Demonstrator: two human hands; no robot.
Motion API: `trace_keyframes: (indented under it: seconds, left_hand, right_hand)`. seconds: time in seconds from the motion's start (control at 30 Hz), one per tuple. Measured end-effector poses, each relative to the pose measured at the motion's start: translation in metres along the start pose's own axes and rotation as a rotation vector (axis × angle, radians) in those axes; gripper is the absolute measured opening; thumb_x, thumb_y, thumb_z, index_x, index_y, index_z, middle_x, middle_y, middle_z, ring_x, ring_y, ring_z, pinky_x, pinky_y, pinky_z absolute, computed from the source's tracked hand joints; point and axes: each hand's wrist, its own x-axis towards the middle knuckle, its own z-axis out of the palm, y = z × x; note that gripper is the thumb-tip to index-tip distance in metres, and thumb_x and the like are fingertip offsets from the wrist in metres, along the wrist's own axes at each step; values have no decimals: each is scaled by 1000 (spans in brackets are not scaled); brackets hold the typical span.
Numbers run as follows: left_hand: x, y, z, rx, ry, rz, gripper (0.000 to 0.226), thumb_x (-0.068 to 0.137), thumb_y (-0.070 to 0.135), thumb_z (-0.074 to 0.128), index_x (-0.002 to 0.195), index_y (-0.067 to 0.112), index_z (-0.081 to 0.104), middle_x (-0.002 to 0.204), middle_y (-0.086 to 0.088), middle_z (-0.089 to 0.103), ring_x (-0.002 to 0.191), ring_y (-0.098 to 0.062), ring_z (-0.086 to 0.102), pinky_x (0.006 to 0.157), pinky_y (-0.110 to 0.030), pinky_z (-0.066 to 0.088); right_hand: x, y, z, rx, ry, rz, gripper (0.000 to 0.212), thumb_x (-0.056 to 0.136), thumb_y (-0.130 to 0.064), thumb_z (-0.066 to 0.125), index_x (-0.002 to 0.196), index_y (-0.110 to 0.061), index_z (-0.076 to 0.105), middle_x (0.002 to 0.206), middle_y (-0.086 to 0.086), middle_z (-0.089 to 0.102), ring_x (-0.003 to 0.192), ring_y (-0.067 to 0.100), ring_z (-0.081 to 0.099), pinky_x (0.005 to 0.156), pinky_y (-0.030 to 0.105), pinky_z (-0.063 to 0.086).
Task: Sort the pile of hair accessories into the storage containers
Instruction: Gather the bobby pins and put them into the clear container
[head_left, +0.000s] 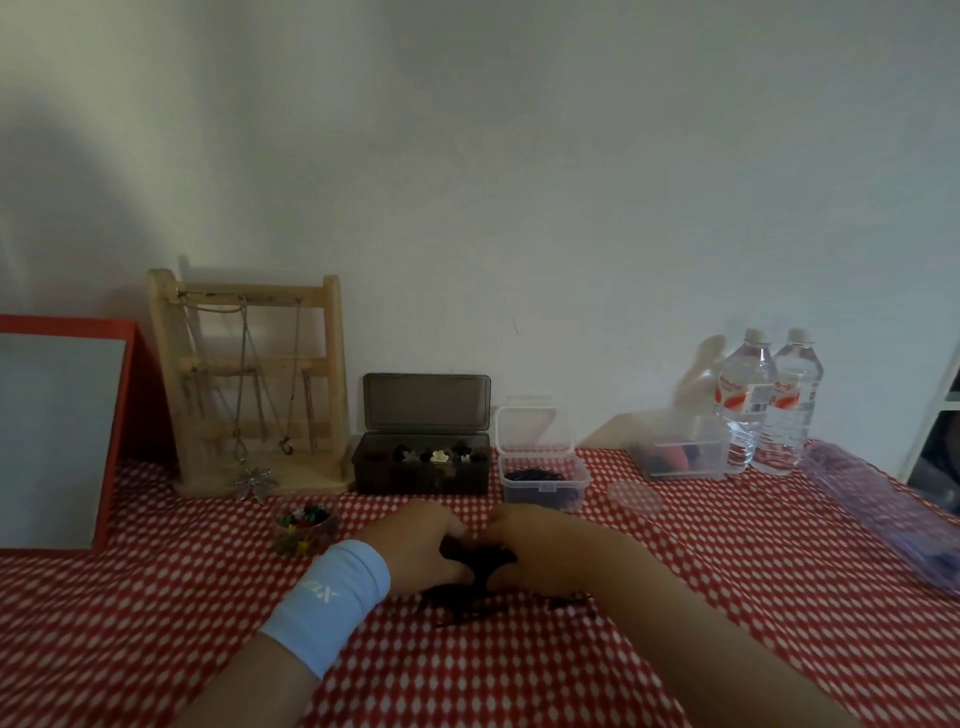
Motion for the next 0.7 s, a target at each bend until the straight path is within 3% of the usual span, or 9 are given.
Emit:
trace_keyframes:
  seconds: [0.13,0.23,0.4,0.47,0.57,0.7]
  left_hand:
    - [-2,-3,-7,61,60,-65,35,75,46,74,106,30,69,98,13,64,90,-5,60,80,-21,50]
    - [-4,-7,-9,31,32,-102,33,77,46,73,107,31,69,100,14,64,92,-5,60,83,-24,51]
    - [-8,-7,-15,-38,14,-79,40,82,50,68,118,32,65,112,14,65,99,-3,60,90,-25,51]
    - [-8,-6,-17,-91,59,-72,36,84,48,68,117,33,66,110,16,64,99,-1,59,89,-22,49]
    - [-7,-2,-16,-145,176,-28,22,89,41,66,109,33,67,103,20,63,96,4,58,84,-14,44]
    - [-3,0,-16,-227,257,-2,13,90,35,66,103,33,68,101,20,65,96,7,58,86,-12,44]
  right_hand:
    - [11,-3,0,-39,-25,84,38,98,-25,60,135,-20,59,136,3,56,119,25,56,103,37,46]
    - [17,-8,-3,-112,-70,112,38,100,-21,57,136,-13,57,137,9,56,120,28,56,103,37,45]
    - [9,-2,-10,-8,32,81,31,101,-21,54,131,-19,62,130,4,62,112,22,60,98,32,49]
    - [2,6,-12,121,131,45,24,102,-24,53,123,-22,65,122,-1,64,104,15,60,92,26,49]
    - [-4,14,-11,226,173,20,21,102,-28,51,118,-24,64,114,-6,63,99,9,59,91,29,51]
    - [-1,11,-7,302,149,-8,30,104,-23,45,132,-24,57,128,-5,60,110,12,57,97,30,48]
